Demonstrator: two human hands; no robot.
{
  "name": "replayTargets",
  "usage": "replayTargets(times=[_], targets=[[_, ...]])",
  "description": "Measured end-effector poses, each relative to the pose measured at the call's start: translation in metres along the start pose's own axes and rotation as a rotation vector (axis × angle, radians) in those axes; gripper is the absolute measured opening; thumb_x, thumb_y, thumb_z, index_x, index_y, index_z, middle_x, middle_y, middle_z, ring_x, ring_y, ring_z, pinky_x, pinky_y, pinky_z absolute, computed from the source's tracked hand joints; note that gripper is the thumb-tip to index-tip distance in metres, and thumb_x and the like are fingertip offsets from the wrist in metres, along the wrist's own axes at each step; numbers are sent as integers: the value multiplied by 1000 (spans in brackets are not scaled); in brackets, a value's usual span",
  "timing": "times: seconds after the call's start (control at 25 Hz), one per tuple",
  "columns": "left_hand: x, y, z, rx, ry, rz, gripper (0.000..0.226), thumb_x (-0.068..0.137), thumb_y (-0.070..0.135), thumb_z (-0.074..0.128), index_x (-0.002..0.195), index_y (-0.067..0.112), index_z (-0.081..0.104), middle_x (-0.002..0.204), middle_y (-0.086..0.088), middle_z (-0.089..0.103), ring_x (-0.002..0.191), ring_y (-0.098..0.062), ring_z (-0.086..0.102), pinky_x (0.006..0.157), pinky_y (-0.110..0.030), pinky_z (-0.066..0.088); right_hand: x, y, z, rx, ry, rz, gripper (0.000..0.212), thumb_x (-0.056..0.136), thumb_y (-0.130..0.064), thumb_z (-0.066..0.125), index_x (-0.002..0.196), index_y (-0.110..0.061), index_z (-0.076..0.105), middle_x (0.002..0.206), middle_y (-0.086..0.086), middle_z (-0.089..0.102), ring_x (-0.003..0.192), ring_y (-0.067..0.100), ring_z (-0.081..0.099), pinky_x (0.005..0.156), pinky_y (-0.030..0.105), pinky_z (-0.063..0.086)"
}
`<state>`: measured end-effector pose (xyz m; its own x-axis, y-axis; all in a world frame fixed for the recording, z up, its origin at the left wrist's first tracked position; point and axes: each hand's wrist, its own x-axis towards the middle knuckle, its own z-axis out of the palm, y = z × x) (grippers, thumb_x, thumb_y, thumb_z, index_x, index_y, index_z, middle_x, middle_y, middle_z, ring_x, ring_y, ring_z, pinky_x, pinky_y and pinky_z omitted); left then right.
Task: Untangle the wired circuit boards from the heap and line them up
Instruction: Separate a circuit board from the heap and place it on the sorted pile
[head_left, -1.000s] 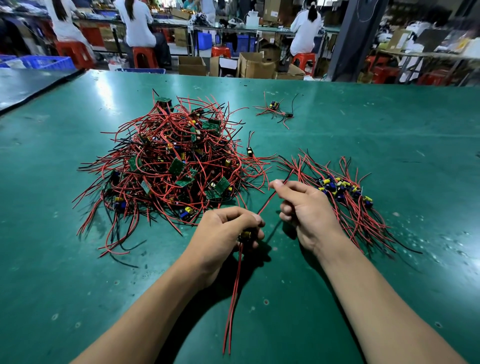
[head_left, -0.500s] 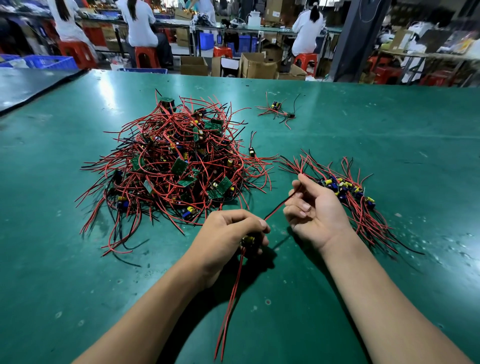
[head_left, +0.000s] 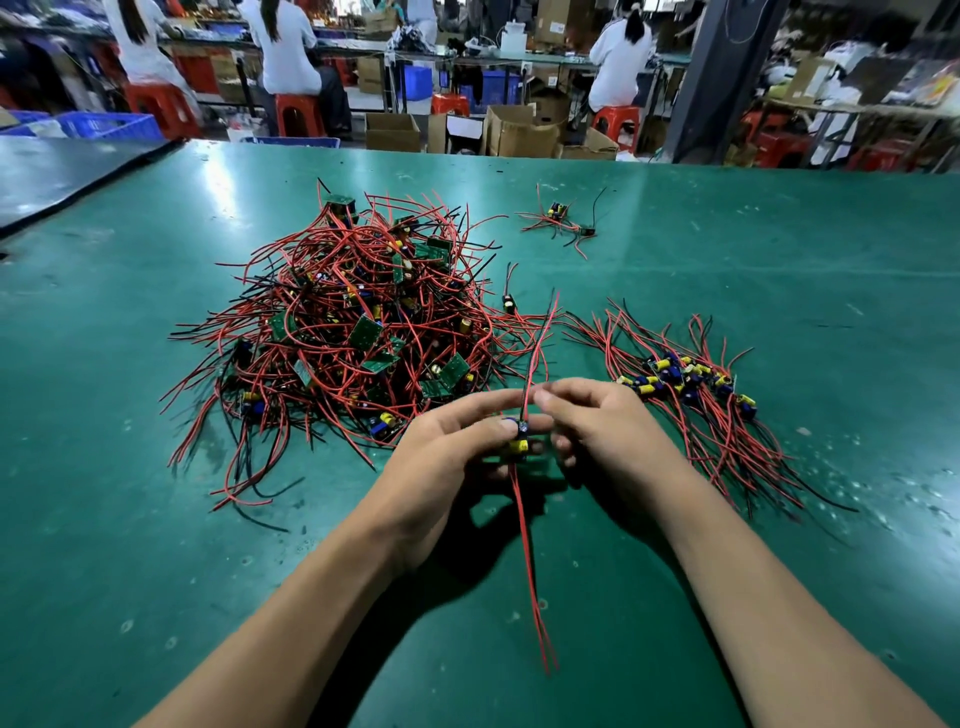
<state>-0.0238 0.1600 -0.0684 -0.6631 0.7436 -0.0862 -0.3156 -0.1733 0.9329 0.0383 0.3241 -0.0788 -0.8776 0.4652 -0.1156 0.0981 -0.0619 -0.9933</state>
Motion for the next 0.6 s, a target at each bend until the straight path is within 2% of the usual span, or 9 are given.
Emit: replayTargets(times=[0.08, 0.12, 0.2, 0.28, 0.32, 0.4, 0.48, 0.6], targets=[[-2, 3, 1, 14, 4, 127, 25, 92, 5, 56, 112, 14, 69, 110, -8, 74, 93, -14, 68, 81, -29, 48, -4, -1, 7, -223, -72, -88, 9, 91, -9, 70, 90, -14, 78, 79, 16, 69, 66, 17, 57, 63, 39, 52], [-2, 4, 1, 19, 15, 184, 26, 93, 4, 55, 115, 14, 65, 112, -6, 73, 94, -11, 67, 79, -24, 49, -6, -3, 10, -271, -128, -118, 6, 88, -8, 74, 92, -11, 77, 84, 18, 72, 73, 17, 60, 71, 41, 53], [-3, 8, 2, 20, 54, 244, 28, 93, 9, 55, 121, 11, 59, 116, -3, 72, 100, -9, 66, 88, -32, 51, -12, -8, 12, -212, -276, -108, 4, 84, -12, 79, 84, -12, 75, 72, 6, 71, 66, 8, 58, 62, 22, 48], [-3, 11, 2, 7, 93, 259, 37, 87, 16, 60, 123, 10, 58, 115, -1, 73, 102, -10, 66, 98, -42, 46, -18, -15, 12, -112, -375, -59, 14, 80, -25, 82, 74, -22, 71, 61, -10, 60, 51, 1, 49, 48, 13, 36], [-4, 12, 2, -1, 100, 262, 41, 84, 18, 62, 123, 10, 58, 114, -1, 73, 99, -9, 66, 97, -39, 47, -20, -19, 11, -75, -375, -44, 17, 76, -34, 82, 71, -26, 69, 61, -12, 55, 49, 2, 45, 46, 13, 32], [-4, 14, 2, -18, 113, 283, 44, 79, 18, 67, 122, 11, 60, 110, -2, 74, 94, -7, 68, 84, -23, 51, -20, -22, 10, 20, -318, -68, 22, 72, -43, 81, 68, -28, 66, 63, -8, 53, 50, 5, 45, 46, 15, 31], [-4, 13, 1, -21, 135, 308, 42, 75, 17, 71, 116, 13, 64, 104, -2, 76, 88, -4, 68, 70, -12, 49, -17, -23, 13, 149, -256, -125, 23, 76, -40, 83, 69, -26, 67, 65, -4, 55, 51, 10, 46, 48, 18, 33], [-4, 10, -1, 22, 151, 296, 36, 69, 15, 76, 104, 14, 70, 96, 1, 77, 82, -3, 68, 65, -12, 49, -14, -24, 16, 299, -223, -168, 15, 80, -27, 73, 67, -24, 68, 66, 2, 54, 48, 11, 46, 47, 20, 35]])
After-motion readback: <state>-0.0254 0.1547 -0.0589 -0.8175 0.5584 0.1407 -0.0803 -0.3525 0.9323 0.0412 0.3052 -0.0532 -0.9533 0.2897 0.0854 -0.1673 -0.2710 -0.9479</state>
